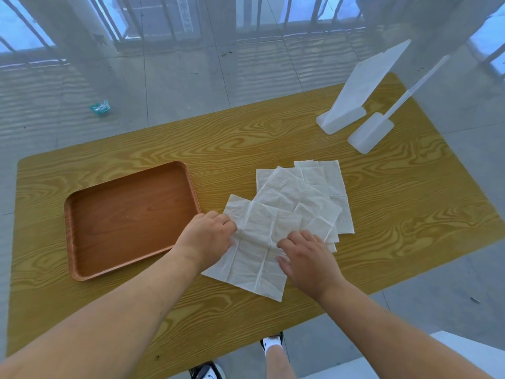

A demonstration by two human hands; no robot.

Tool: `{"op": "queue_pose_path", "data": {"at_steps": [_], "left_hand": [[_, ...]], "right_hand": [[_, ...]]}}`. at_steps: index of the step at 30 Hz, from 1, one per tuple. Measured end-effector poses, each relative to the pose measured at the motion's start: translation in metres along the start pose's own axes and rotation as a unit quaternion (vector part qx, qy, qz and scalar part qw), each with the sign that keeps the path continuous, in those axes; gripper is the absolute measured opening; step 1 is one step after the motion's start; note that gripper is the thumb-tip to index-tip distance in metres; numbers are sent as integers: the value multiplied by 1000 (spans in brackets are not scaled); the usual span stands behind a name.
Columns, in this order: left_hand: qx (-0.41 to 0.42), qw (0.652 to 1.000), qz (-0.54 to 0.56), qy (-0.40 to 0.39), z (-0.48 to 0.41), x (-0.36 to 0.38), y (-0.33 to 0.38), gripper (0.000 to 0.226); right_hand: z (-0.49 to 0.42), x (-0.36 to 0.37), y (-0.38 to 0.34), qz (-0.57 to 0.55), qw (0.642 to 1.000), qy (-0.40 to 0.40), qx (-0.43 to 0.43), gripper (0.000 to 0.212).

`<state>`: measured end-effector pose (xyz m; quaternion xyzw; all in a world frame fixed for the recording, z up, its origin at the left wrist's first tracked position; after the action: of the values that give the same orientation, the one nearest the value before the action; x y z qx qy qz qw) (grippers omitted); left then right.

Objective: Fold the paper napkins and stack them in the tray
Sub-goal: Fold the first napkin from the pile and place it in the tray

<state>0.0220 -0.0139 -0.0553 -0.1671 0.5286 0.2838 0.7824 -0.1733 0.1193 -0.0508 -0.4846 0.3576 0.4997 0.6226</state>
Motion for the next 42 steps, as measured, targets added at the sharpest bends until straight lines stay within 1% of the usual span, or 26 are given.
{"op": "queue_pose_path", "data": {"at_steps": [2,4,5,7,9,10,12,14,15,17,19,21,24,25,28,30,31,33,36,37,40,42], "left_hand": [[-35,999,16,12,1,0,-4,39],[-105,993,32,39,4,-2,-10,44],[-143,988,39,37,5,-2,-12,49],[-198,979,56,4,6,1,-15,57],[-216,971,101,-14,5,4,-15,62],[-218,967,131,-10,5,4,-15,62],[-223,956,189,22,3,-1,-16,61],[-224,945,229,59,-2,-10,-22,59],[-216,945,235,66,-7,-15,-25,58],[-183,956,223,54,-22,-27,-30,58],[-148,969,197,22,-41,-38,-32,61],[-122,978,167,-19,-60,-44,-30,62],[-106,983,129,-79,-79,-41,-25,57],[-107,983,118,-92,-83,-38,-24,53],[-104,982,110,-109,-86,-34,-24,31],[-97,982,137,-88,-81,-35,-26,10],[-95,979,165,-75,-76,-36,-28,2],[-98,967,231,-33,-62,-37,-33,14],[-93,954,285,15,-33,-36,-34,15],[-82,955,284,22,-26,-35,-33,25],[-45,966,253,12,-15,-39,-27,73],[-5,979,205,-1,-12,-46,-18,95]], "right_hand": [[-1,1,5,-18,999,10,48,24],[-1,0,12,-42,992,14,118,30],[-1,1,15,-54,987,3,154,35],[-2,3,19,-95,973,-12,209,45],[-3,4,20,-160,955,-8,248,53],[-5,3,20,-189,946,-2,264,57],[-11,1,21,-226,932,13,284,65],[-19,-5,26,-240,925,31,292,67],[-24,-9,30,-241,926,35,290,64],[-36,-18,38,-231,934,24,272,55],[-47,-23,45,-206,946,-9,251,46],[-55,-25,51,-191,951,-46,240,37],[-62,-24,55,-182,954,-75,226,15],[-64,-23,55,-175,956,-80,221,9],[-67,-25,54,-160,964,-84,196,6],[-67,-29,50,-162,969,-71,170,3],[-65,-31,48,-166,972,-57,154,3],[-59,-38,41,-183,975,-20,122,5],[-41,-45,28,-194,978,19,76,9],[-35,-46,23,-187,980,26,59,9],[-16,-45,6,-158,987,35,3,11],[-5,-43,-4,-143,988,35,-40,12]]}}
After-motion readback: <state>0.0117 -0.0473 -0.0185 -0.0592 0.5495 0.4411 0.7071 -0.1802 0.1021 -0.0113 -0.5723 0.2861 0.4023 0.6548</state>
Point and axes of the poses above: each hand's wrist, its own z-axis away from the middle knuckle, its own x-axis out of the palm, y = z × x, the point moved 4 cm from there along -z, towards the middle knuckle, and after that the axes turned 7 degrees about -y, right-handed, at the moved point
